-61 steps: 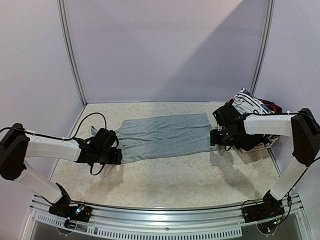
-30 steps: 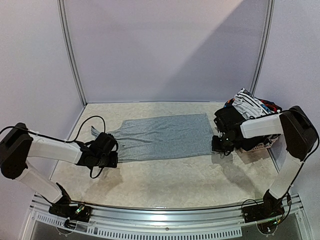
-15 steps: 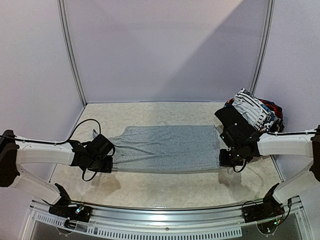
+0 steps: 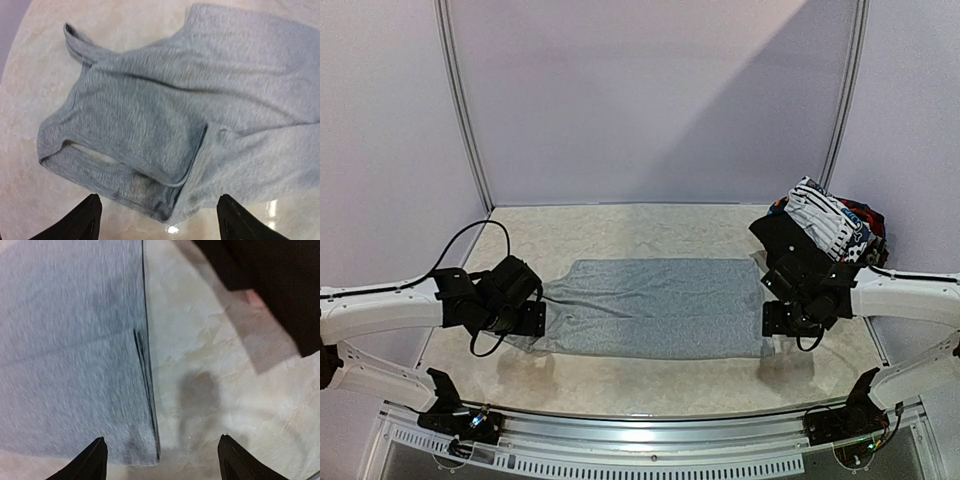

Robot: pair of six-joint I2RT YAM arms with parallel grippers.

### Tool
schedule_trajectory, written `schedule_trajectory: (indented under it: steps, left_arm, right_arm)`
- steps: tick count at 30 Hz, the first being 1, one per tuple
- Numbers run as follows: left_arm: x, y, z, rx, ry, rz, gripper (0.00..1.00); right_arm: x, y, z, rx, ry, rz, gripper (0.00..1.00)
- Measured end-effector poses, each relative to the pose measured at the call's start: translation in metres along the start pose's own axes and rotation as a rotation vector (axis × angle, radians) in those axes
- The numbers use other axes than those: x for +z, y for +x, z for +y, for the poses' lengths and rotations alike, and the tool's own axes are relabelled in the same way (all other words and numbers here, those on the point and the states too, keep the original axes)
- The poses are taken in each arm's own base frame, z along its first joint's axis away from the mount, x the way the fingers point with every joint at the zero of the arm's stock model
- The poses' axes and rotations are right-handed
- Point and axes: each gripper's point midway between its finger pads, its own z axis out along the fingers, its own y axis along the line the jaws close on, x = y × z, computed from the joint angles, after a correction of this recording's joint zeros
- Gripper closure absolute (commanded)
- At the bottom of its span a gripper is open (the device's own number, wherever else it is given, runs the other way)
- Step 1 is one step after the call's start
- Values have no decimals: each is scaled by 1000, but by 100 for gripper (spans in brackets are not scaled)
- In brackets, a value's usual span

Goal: Fold and stack the mixed laundry pile
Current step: Move the 1/3-folded tank top to the center of the board, then pick up the 1/3-folded tank top from the center of the board.

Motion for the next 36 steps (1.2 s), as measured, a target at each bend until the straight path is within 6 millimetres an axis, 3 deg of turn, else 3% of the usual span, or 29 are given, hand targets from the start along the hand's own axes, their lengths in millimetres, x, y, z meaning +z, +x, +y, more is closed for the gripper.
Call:
schedule_trajectory:
  steps: [5, 8, 12, 18, 23, 30, 36]
  left_arm:
    - [-24, -55, -14, -8, 11, -144, 20]
    - [-22, -86, -24, 19, -7, -186, 23]
    - [5, -123, -30, 17, -13, -164, 24]
    - [60, -165, -45, 51, 9, -85, 31]
    - [108, -184, -46, 71, 42, -8, 35]
    - [159, -184, -35, 78, 109, 115, 45]
    - [192, -183, -38, 102, 155, 179, 51]
  right_arm:
    - [-34, -51, 18, 14, -34, -137, 18]
    - [-49, -73, 27, -4, -55, -202, 19]
    - [-57, -89, 37, -35, -77, -252, 19]
    - [-51, -91, 43, -72, -78, -259, 20]
    - [-46, -90, 45, -85, -73, -257, 20]
    - [-32, -86, 45, -117, -38, -229, 20]
    - [-22, -84, 46, -129, -19, -214, 20]
